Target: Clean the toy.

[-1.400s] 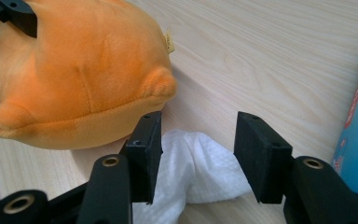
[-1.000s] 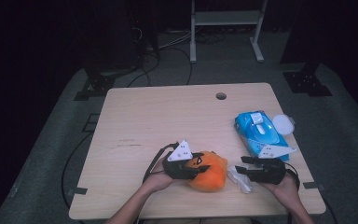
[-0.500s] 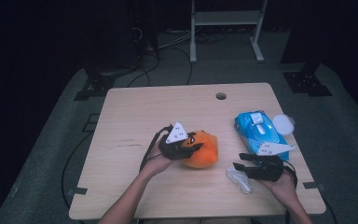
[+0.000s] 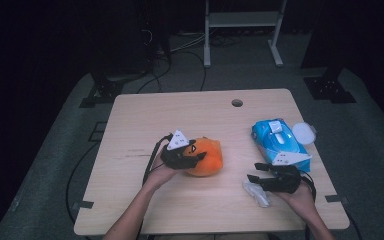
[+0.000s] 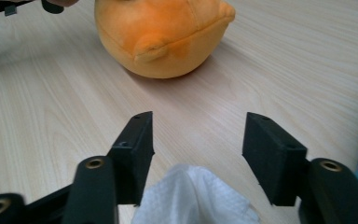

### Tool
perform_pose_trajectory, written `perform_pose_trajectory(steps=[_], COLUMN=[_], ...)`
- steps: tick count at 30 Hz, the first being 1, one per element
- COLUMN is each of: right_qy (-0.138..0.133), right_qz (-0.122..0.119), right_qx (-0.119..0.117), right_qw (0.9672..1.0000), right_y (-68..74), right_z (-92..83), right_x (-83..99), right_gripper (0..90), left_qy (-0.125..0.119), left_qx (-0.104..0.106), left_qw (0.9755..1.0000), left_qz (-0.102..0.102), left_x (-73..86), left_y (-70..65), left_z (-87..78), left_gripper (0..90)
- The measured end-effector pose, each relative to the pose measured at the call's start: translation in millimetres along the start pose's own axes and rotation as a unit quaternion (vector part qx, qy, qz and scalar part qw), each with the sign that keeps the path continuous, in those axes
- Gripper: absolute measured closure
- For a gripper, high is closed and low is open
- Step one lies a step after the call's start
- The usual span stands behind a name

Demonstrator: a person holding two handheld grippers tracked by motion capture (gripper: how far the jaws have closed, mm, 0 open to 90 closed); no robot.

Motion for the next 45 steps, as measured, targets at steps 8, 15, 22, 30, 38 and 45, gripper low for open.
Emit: perform_pose_trajectory(steps=[8, 15, 22, 30, 38, 45], right_qy=[-0.007, -0.010, -0.011, -0.003, -0.002, 0.004], right_qz=[0.008, 0.014, 0.018, 0.014, 0.015, 0.016], right_qx=[-0.003, 0.019, 0.025, 0.024, 0.023, 0.023], right_qw=[0.9999, 0.9997, 0.9995, 0.9996, 0.9996, 0.9996], right_y=[-3.2, -6.9, -8.2, -7.6, -6.5, -6.2], right_z=[-0.5, -5.3, -5.4, -2.1, -0.9, 0.5], right_x=[-1.2, 1.2, 2.4, 3.0, 3.3, 3.7], right_gripper=[35.4, 34.7, 34.4, 32.9, 32.4, 32.3], left_qy=[0.001, 0.002, 0.004, 0.007, 0.002, 0.002], left_qx=[0.005, 0.011, 0.015, 0.012, 0.015, 0.008], left_qw=[0.9997, 0.9994, 0.9991, 0.9990, 0.9989, 0.9990], left_qz=[-0.024, -0.032, -0.040, -0.042, -0.044, -0.045], left_x=[-1.4, 1.5, 2.9, 7.9, 12.0, 18.1], left_y=[2.9, 2.8, 2.7, 1.8, -2.4, -3.1], left_z=[-3.8, -10.7, -18.0, -23.0, -31.1, -35.6], left_gripper=[19.6, 13.7, 10.1, 10.1, 8.7, 8.7])
Point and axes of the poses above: each handheld gripper's, and its own axes: z roughly forward along the jaws, x roughly out of its underside, y roughly to its left, the point moved 4 cm from there along z, roughly forward along the jaws, and after that the axes turned 6 degrees about y, right-handed, at the moved point
